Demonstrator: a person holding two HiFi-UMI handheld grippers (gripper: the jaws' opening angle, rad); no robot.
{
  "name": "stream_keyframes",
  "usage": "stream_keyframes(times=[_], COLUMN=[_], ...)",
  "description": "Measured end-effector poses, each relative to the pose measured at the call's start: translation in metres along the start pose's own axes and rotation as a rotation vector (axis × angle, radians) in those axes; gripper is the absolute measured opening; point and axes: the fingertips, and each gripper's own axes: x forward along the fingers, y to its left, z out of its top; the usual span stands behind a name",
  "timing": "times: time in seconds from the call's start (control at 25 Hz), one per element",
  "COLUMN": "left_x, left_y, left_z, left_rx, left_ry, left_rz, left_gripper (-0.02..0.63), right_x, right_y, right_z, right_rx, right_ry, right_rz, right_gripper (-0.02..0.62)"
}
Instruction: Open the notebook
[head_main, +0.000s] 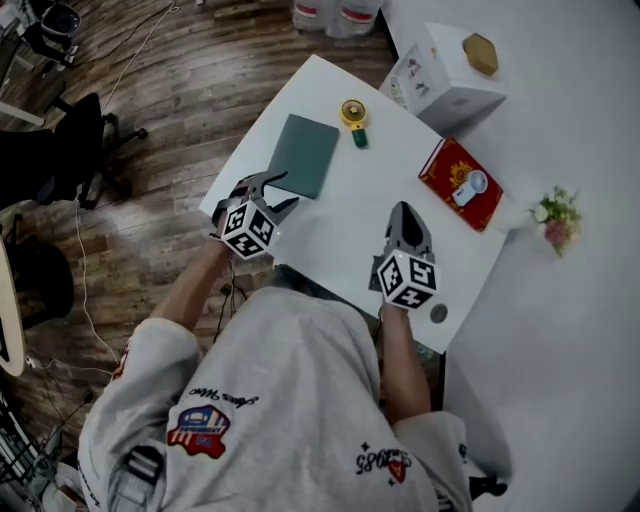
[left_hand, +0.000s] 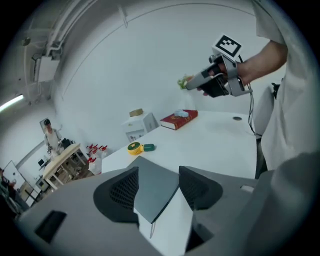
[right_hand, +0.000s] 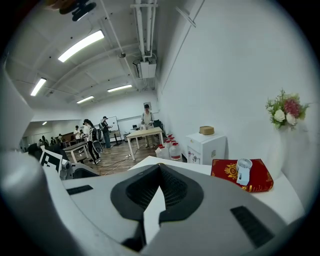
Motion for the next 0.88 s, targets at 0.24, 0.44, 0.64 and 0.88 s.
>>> stream_keyframes(times=[0.24, 0.44, 0.64, 0.88], left_x=[0.03, 0.054, 0.075, 0.095], left_y=[-0.018, -0.025, -0.034, -0.044], left_z=[-0.024, -0.041, -0.051, -0.065], left_rx=[0.167, 0.386, 0.471, 0.526], left_ry=[0.1, 0.172, 0.207, 0.248], left_rz=[-0.077, -0.061, -0.065, -0.103], left_gripper=[0.238, 0.208, 0.192, 0.186], right_x=[-0.013, -0.027, -0.034, -0.033], right_y=[-0.03, -0.053, -0.067, -0.068], right_z=[-0.008, -0.02, -0.024, -0.027], right_rx=[0.055, 0.087, 0.109, 0.083], right_ry=[-0.005, 0.005, 0.007, 0.02], right_rz=[-0.064, -0.124, -0.157, -0.168], right_gripper=[-0.012, -0.012, -0.012, -0.012])
